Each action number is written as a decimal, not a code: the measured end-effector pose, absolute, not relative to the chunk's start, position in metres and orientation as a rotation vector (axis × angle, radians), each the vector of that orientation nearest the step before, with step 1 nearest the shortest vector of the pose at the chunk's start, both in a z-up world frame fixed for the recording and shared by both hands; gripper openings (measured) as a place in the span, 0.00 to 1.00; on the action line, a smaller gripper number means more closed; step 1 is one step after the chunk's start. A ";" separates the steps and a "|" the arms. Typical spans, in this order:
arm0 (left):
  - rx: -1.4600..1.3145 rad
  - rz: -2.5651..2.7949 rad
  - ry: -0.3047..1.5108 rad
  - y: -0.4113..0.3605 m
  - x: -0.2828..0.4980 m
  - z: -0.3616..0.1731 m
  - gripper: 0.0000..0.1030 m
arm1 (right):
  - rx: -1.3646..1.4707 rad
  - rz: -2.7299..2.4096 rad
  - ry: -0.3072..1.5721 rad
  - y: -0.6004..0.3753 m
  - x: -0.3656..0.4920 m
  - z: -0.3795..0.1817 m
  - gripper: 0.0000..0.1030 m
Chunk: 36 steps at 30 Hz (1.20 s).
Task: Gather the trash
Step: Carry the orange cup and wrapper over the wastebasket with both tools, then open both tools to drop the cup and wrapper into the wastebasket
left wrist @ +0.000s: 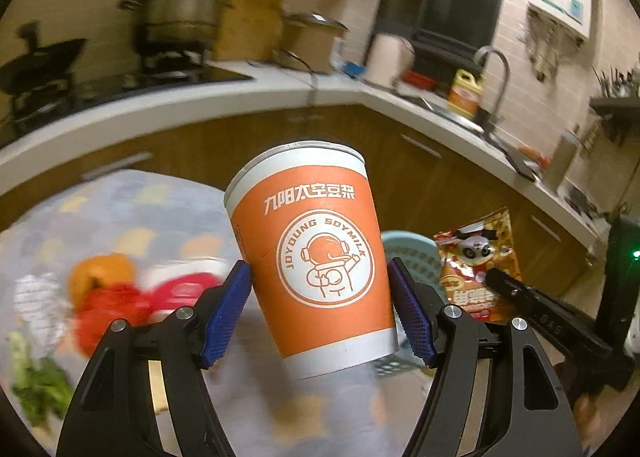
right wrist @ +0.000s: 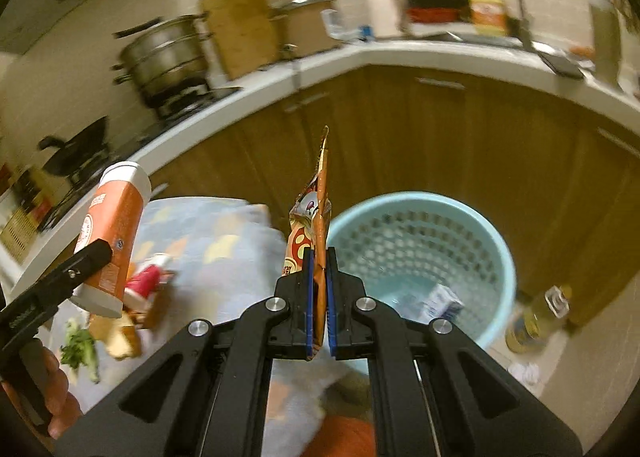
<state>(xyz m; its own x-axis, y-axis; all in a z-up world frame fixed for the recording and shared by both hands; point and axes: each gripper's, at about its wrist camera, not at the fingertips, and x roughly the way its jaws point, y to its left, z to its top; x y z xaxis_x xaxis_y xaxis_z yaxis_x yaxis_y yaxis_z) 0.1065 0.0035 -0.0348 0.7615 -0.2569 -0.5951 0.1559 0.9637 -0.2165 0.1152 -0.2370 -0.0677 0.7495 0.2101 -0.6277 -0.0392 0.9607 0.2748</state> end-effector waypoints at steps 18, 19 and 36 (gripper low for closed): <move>-0.047 -0.351 0.934 -0.106 0.199 -0.121 0.70 | 0.324 0.010 0.963 -0.287 0.158 -0.161 0.06; -0.049 -0.350 0.941 -0.106 0.200 -0.123 0.71 | 0.323 0.011 0.967 -0.286 0.159 -0.161 0.08; -0.065 -0.330 0.898 -0.084 0.183 -0.114 0.71 | 0.306 0.029 0.926 -0.281 0.150 -0.146 0.29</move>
<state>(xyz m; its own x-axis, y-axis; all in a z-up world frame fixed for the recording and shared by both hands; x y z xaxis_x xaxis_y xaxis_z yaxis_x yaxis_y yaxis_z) 0.1828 -0.0835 -0.1141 0.5762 -0.3087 -0.7567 0.2547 0.9476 -0.1927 0.1500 -0.2805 -0.1463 0.6039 0.1558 -0.7817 0.1060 0.9563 0.2724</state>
